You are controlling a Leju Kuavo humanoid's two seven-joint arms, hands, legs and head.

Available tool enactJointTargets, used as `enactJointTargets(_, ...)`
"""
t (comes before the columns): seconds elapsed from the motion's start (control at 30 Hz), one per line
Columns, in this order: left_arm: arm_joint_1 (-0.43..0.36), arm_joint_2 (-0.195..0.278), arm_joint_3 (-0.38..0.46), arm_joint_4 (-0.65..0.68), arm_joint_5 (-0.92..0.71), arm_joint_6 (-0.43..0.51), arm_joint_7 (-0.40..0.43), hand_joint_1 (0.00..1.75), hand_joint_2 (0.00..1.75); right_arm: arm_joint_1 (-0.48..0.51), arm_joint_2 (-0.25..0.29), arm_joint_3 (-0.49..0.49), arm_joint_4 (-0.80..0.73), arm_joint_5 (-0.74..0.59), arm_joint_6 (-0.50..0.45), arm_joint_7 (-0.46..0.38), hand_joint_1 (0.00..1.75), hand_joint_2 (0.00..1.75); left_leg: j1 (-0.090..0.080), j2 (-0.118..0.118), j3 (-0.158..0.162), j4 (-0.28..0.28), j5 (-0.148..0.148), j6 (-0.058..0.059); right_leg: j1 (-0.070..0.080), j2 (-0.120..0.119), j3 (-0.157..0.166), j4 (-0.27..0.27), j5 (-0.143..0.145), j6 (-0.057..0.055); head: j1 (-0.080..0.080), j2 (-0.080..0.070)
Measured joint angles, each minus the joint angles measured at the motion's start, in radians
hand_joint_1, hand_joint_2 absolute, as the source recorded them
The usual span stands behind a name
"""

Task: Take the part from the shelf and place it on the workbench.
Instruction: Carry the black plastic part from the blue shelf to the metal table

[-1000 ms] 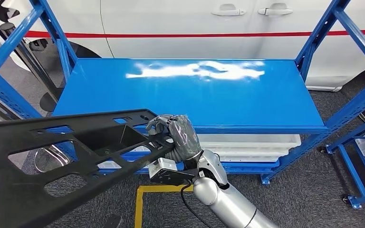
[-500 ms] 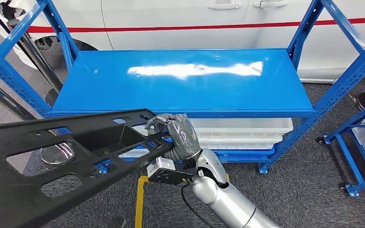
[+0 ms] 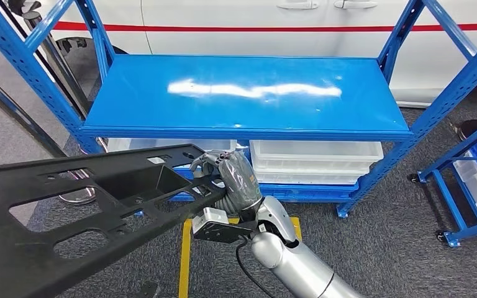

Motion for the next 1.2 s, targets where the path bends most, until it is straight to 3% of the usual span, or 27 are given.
enactJointTargets(0.07,0.0,-0.001,0.0,0.0,0.0,-0.001,0.0,0.0,1.75,0.0,0.001,0.001,0.0,0.001,0.0,0.0,1.75,1.75,-0.002,-0.001,-0.009,0.002,0.012,-0.01,0.006,0.001,0.066,-0.106,0.003,-0.01,0.0,0.0)
enactJointTargets(0.17,0.0,-0.002,0.0,0.0,0.0,-0.001,0.0,0.0,1.75,0.0,0.002,0.001,0.0,0.002,0.0,0.0,1.75,1.75,0.0,-0.001,-0.015,-0.002,0.029,-0.029,0.009,0.0,0.067,-0.136,0.013,-0.022,0.0,0.0)
enactJointTargets(0.2,0.001,-0.002,0.0,0.0,0.0,-0.001,0.0,0.0,1.75,0.0,0.002,0.001,0.0,0.004,-0.001,0.0,1.75,1.75,0.0,-0.002,-0.02,0.004,0.02,-0.034,0.007,-0.001,0.062,-0.14,0.022,-0.029,0.0,0.0)
enactJointTargets(0.27,0.003,-0.002,0.0,0.0,-0.001,-0.002,0.0,0.0,1.75,0.0,0.003,0.002,0.0,0.01,-0.002,0.0,1.75,1.75,0.003,-0.004,-0.044,0.068,-0.045,-0.044,0.002,-0.005,0.048,-0.146,0.041,-0.043,-0.001,0.0)
enactJointTargets(0.33,0.003,-0.002,0.0,0.0,-0.003,-0.002,0.0,0.0,1.75,0.001,0.003,0.002,0.0,0.015,-0.003,0.0,1.75,1.75,0.005,-0.004,-0.081,0.194,-0.132,-0.053,0.004,-0.007,0.025,-0.143,0.056,-0.05,-0.001,0.0)
enactJointTargets(0.37,0.003,-0.002,0.0,0.0,-0.004,-0.002,0.001,0.0,1.75,0.002,0.003,0.003,0.0,0.016,-0.003,0.0,1.75,1.75,0.006,-0.004,-0.091,0.247,-0.153,-0.056,0.004,-0.007,0.012,-0.14,0.064,-0.05,-0.001,0.0)
enactJointTargets(0.4,0.003,-0.002,0.0,0.0,-0.005,-0.002,0.001,0.0,1.75,0.002,0.003,0.003,0.0,0.017,-0.003,0.0,1.75,1.75,0.006,-0.004,-0.087,0.273,-0.155,-0.059,0.005,-0.008,0.0,-0.137,0.07,-0.05,-0.001,0.0)
enactJointTargets(0.43,0.003,-0.002,0.0,0.0,-0.005,-0.002,0.001,0.0,1.75,0.003,0.003,0.004,0.0,0.017,-0.003,0.0,1.75,1.75,0.007,-0.004,-0.066,0.262,-0.14,-0.06,0.005,-0.008,-0.012,-0.132,0.076,-0.049,-0.001,0.0)
enactJointTargets(0.5,0.001,-0.002,0.0,0.0,-0.005,-0.002,0.002,0.0,1.75,0.003,0.003,0.006,0.0,0.017,-0.003,0.0,1.75,1.75,0.007,-0.004,0.021,0.145,-0.097,-0.054,0.004,-0.008,-0.03,-0.124,0.085,-0.044,-0.001,0.0)
enactJointTargets(0.57,-0.001,-0.002,-0.001,0.0,-0.005,-0.002,0.001,0.0,1.75,0.002,0.004,0.007,-0.002,0.018,-0.004,0.0,1.75,1.75,0.003,-0.006,0.098,0.024,-0.086,-0.044,0.006,-0.008,-0.042,-0.118,0.095,-0.035,-0.001,0.0)
enactJointTargets(0.6,-0.002,-0.002,-0.001,0.0,-0.005,-0.002,0.001,0.0,1.75,0.002,0.004,0.007,-0.002,0.018,-0.005,0.0,1.75,1.75,0.0,-0.007,0.114,-0.005,-0.089,-0.039,0.007,-0.008,-0.046,-0.117,0.101,-0.029,-0.001,0.0)
enactJointTargets(0.7,-0.001,-0.003,-0.001,0.0,-0.004,-0.002,0.002,0.0,1.75,0.002,0.003,0.009,-0.002,0.019,-0.006,0.0,1.75,1.75,0.0,-0.005,0.108,-0.021,-0.074,-0.019,0.006,-0.007,-0.054,-0.117,0.11,-0.011,-0.001,0.0)
enactJointTargets(0.73,-0.001,-0.003,-0.001,0.0,-0.004,-0.002,0.002,0.0,1.75,0.002,0.003,0.009,-0.002,0.019,-0.006,0.0,1.75,1.75,0.002,-0.002,0.103,-0.025,-0.065,-0.01,0.006,-0.005,-0.061,-0.101,0.091,-0.006,0.0,0.0)
enactJointTargets(0.8,-0.003,-0.004,-0.001,0.0,-0.005,-0.002,0.002,0.0,1.75,0.002,0.002,0.009,-0.002,0.02,-0.007,0.0,1.75,1.75,0.004,0.002,0.086,-0.028,-0.047,0.004,0.004,-0.001,-0.094,-0.012,0.012,0.002,0.0,0.0)
enactJointTargets(0.87,-0.003,-0.004,-0.001,0.0,-0.004,-0.002,0.002,0.0,1.75,0.004,0.001,0.01,-0.002,0.02,-0.007,0.0,1.75,1.75,0.003,0.003,0.066,-0.026,-0.034,0.008,0.001,0.0,-0.13,0.109,-0.058,0.008,0.0,0.0)
enactJointTargets(0.9,-0.003,-0.004,-0.001,0.0,-0.004,-0.002,0.002,0.0,1.75,0.005,0.0,0.01,-0.002,0.02,-0.008,0.0,1.75,1.75,0.002,0.004,0.055,-0.023,-0.028,0.007,0.0,0.0,-0.134,0.143,-0.066,0.01,0.0,0.0)
enactJointTargets(0.93,-0.003,-0.004,-0.001,0.0,-0.004,-0.002,0.002,0.0,1.75,0.006,-0.001,0.011,-0.002,0.022,-0.008,0.0,1.75,1.75,0.002,0.004,0.045,-0.02,-0.023,0.005,-0.002,0.0,-0.12,0.142,-0.054,0.012,0.0,0.0)
enactJointTargets(0.97,-0.003,-0.004,-0.001,0.0,-0.004,-0.002,0.002,0.0,1.75,0.006,-0.001,0.011,-0.002,0.024,-0.008,0.0,1.75,1.75,0.002,0.004,0.036,-0.016,-0.02,0.003,-0.004,0.0,-0.087,0.105,-0.029,0.012,0.0,0.0)
enactJointTargets(1.0,-0.003,-0.004,-0.001,0.0,-0.004,-0.002,0.002,0.0,1.75,0.006,-0.001,0.011,-0.003,0.026,-0.008,0.0,1.75,1.75,0.003,0.004,0.028,-0.01,-0.017,0.0,-0.005,0.0,-0.042,0.04,-0.005,0.01,0.0,0.0)
enactJointTargets(1.07,-0.004,-0.004,-0.002,0.0,-0.005,-0.002,0.002,0.0,1.75,0.005,0.0,0.012,-0.005,0.03,-0.009,0.0,1.75,1.75,0.001,0.004,0.014,-0.001,-0.011,-0.008,-0.002,0.001,0.033,-0.079,0.015,0.004,0.0,0.0)
enactJointTargets(1.1,-0.005,-0.004,-0.002,0.0,-0.005,-0.002,0.002,0.0,1.75,0.005,0.0,0.012,-0.006,0.03,-0.01,0.0,1.75,1.75,0.0,0.004,0.01,0.0,-0.007,-0.014,0.001,0.002,0.048,-0.11,0.014,0.0,0.0,0.0)
enactJointTargets(1.2,-0.007,-0.005,-0.003,0.0,-0.006,-0.003,0.003,0.0,1.75,0.004,0.0,0.012,-0.008,0.03,-0.013,0.0,1.75,1.75,0.001,0.003,0.004,-0.002,0.004,-0.033,0.003,0.001,0.043,-0.128,0.025,-0.016,0.0,0.0)
